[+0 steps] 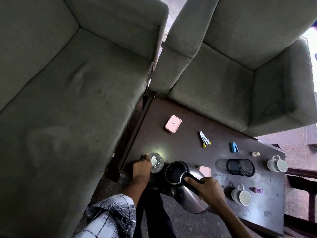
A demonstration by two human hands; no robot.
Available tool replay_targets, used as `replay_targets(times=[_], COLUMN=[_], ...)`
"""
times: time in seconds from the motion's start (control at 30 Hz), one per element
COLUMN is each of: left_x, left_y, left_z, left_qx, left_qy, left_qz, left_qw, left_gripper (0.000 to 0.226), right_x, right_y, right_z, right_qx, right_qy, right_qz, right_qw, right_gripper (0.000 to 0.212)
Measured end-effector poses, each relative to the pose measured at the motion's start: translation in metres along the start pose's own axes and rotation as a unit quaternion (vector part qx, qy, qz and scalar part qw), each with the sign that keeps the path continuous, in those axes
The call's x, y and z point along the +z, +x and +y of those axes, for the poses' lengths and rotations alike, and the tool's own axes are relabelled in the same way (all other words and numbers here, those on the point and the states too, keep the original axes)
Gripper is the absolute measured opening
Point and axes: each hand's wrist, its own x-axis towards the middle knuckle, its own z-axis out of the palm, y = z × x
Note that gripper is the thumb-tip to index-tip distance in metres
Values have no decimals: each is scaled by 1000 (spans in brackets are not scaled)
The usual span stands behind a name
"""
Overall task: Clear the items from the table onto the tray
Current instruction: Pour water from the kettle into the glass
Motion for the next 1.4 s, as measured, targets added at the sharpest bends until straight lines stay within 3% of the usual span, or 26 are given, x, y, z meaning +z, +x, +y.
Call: replay_targets(times=[1.4], left_x=[2], left_y=[1], left_z=[0], left_qx=[0], left_qy=[-10], left_qz=[-2], left_qw=[1000], left_gripper=[49], right_x=[0], right_y=[3], right_z=[-5], right_qx=[13], right_qy=[0], right_qz=[-14], right_qw=[1000], right_gripper=[65])
